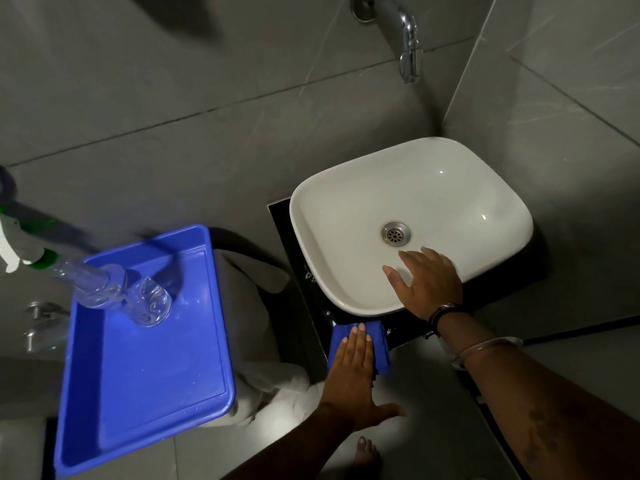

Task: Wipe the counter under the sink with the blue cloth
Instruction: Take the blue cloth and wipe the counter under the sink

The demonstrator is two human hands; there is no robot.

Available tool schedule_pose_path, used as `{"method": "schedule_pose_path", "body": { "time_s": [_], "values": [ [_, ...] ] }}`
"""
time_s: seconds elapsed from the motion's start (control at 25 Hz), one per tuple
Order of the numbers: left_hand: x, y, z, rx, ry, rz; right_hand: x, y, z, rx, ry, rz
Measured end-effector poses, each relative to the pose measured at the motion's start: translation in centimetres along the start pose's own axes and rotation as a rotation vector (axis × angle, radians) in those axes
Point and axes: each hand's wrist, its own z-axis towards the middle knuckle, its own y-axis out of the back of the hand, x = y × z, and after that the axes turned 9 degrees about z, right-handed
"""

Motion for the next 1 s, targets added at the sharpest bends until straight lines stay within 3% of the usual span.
{"method": "schedule_pose_path", "body": {
  "time_s": [0.16,0.36,0.72,1.0],
  "values": [
    [0.6,0.1,-0.7,-0.017,0.173,-0.063,0.2,0.4,0.0,0.012,0.001,0.008],
    [3.8,2.0,1.0,0.008,0.242,-0.089,0.2,0.6,0.1,0.047,-0.006,-0.007],
    [15.9,6.8,7.1,0.055,-0.009,0.019,0.2,0.4,0.0,0.01,0.007,0.028],
    [24.2,13.0,16.4,0.093,0.01,0.111,0.0,-0.2,-0.1,-0.097,0.036,0.008]
  ]
}}
